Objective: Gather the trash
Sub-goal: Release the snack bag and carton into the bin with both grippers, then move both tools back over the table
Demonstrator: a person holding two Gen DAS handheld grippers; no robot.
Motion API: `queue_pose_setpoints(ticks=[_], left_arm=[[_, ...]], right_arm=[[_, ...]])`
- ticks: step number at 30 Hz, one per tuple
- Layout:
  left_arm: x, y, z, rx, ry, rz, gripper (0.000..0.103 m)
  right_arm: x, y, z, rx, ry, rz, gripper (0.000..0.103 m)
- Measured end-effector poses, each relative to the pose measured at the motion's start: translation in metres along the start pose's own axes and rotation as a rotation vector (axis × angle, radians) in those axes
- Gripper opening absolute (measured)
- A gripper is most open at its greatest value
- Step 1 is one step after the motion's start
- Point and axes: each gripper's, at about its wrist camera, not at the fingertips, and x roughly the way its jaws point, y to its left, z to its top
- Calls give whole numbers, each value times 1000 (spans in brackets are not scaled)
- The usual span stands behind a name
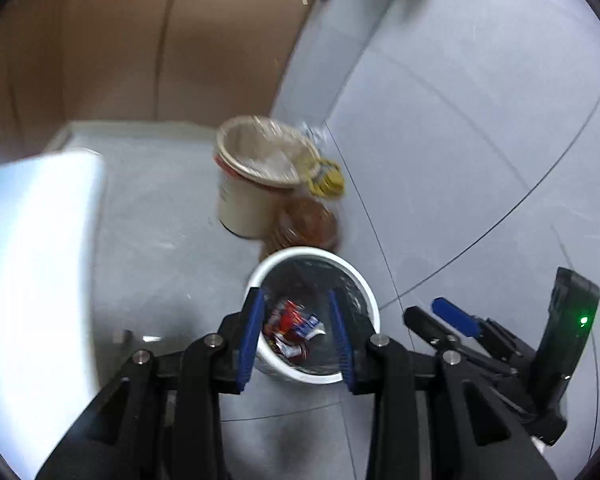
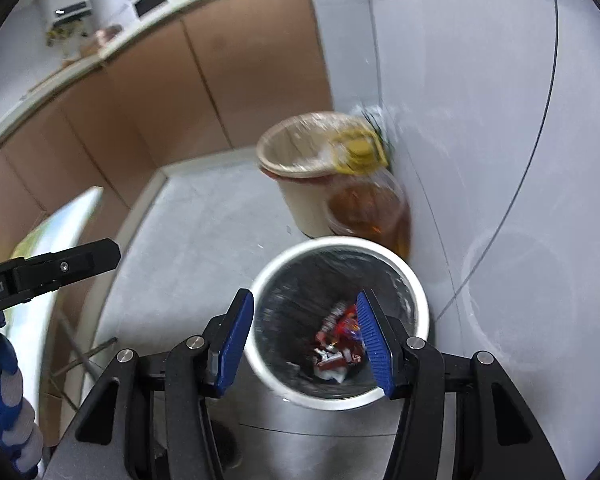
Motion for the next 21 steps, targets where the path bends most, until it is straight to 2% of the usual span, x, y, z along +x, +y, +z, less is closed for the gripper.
queue_pose_setpoints(ticks=[2,3,5,8,13,18,21], left_arm=[[-32,7,-4,1,-50,28,34],[-52,12,-8,-1,-80,39,41],[-86,18,-17,-3,-138,69,48],[-136,30,-32,5,-212,126,48],[-206,56,-62,-8,-285,238,48],[-253,83,-98,-36,-324,372,48],[-278,109,-120,-77,-326,406,48]], right_arm=[[-22,19,1,-33,-31,22,53],[-31,28,1,-49,-46,31,53],[-57,52,2,-89,-84,59,53],[-90,85,2,-137,-132,104,56],[-141,138,-8,-200,-180,184,57],[-174,181,-25,-262,-194,253,57],[-183,205,-39,-304,-180,288,57]])
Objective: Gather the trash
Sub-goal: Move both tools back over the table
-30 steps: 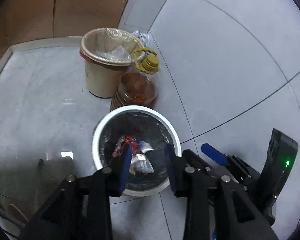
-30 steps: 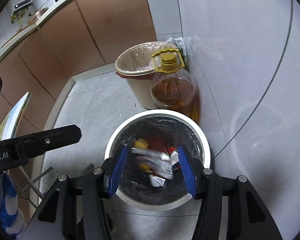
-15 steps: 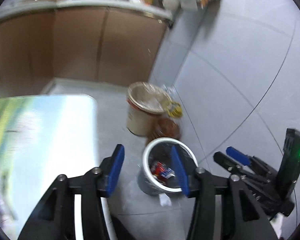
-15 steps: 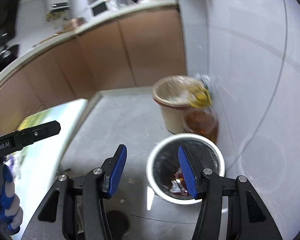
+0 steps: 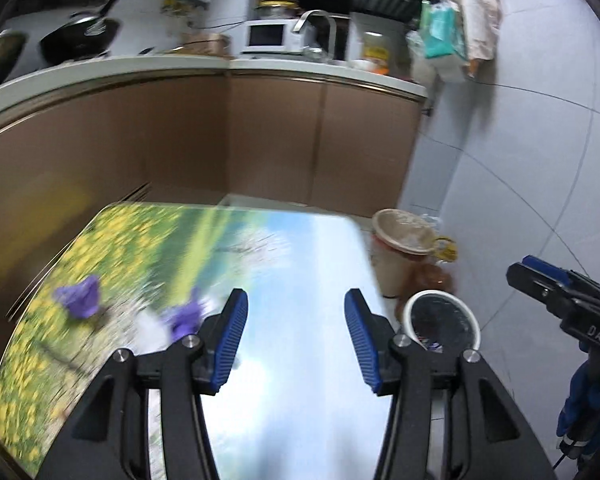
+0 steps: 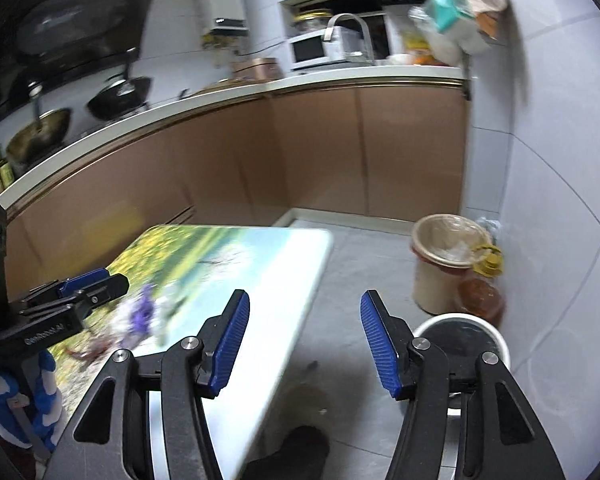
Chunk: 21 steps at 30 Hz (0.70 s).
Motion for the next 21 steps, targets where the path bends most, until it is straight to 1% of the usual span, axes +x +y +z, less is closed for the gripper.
queue_pose_setpoints(ticks=[1,4,7,10,14,21], left_arm=[[-2,12,-4,-14,7,8,48],[2,40,-17,-46,27,65,48],[13,82,-29,-115,75,90,48],[24,104,-36,-137,100,116,48],[45,122,-44,-169,137,131,48],[96,139,-51,-201,224,112,48]], right_arm=[[1,11,-4,-18,14,19,57],[14,38,-9,-66,53,66,57],[31,61,-16,-107,92,109,56],[53,81,-20,-136,130,153,56],[84,104,-24,-169,176,190,56],[144,137,-35,-238,281,252,55]])
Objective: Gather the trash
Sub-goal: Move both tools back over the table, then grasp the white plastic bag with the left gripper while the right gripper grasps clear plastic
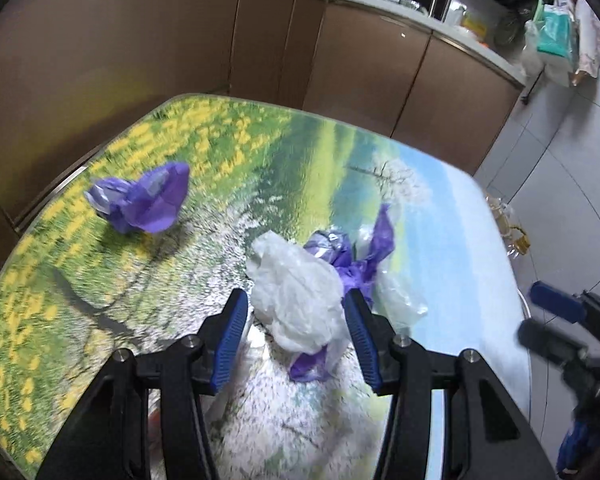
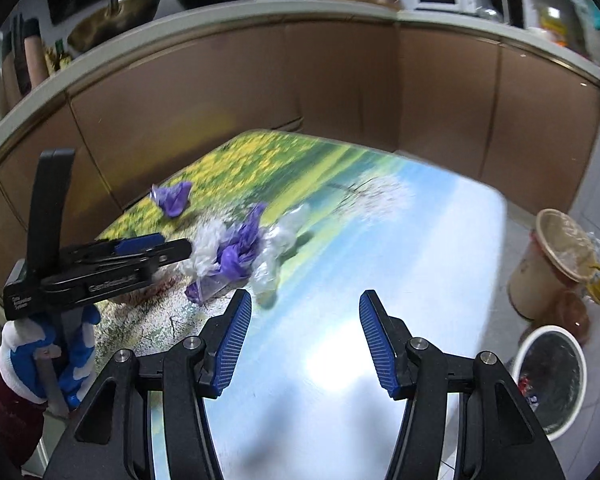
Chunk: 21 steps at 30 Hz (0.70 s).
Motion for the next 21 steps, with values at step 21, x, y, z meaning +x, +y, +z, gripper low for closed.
queue_pose_setpoints(ticks=[21], left_arm=[[21,21,7,-63,1,-104,13]], right_arm=[[111,12,22,-37,142,69,18]])
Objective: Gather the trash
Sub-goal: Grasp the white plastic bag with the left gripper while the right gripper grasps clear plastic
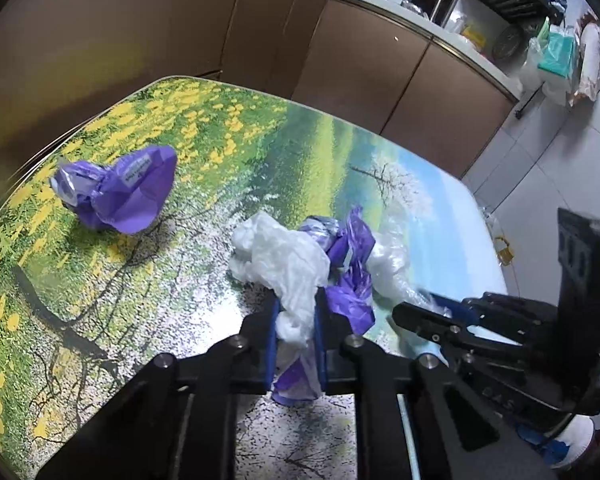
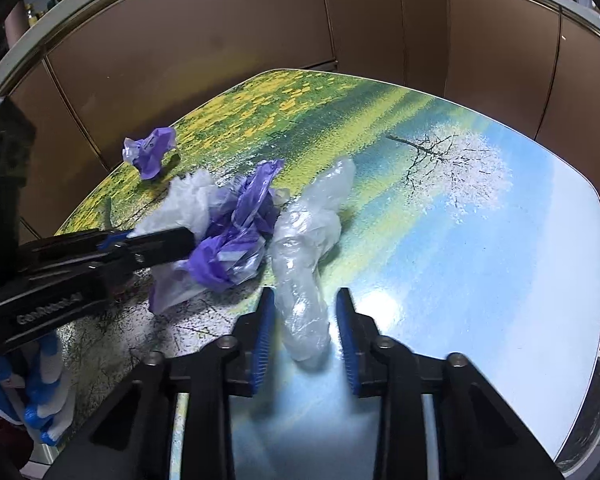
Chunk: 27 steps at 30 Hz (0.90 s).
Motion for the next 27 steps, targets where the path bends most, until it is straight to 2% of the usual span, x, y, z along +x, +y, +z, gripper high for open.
queue_pose_setpoints(ticks=[4,10,16,27], left_arm=[[-9,2,0,-6,-31,3,12],[-29,3,-4,-20,-66,-48,12],[-51,-1,-10,-18,-97,-61,12],[-99,-48,-37,123,-171,12,12]], right_arm=[[-3,-2,0,5,-13,1,13],[-21,1,-7,10,-37,-9,12],[-46,8,-19,2,-64,-20,11],[-102,13,-45,9,-115,-35,10]])
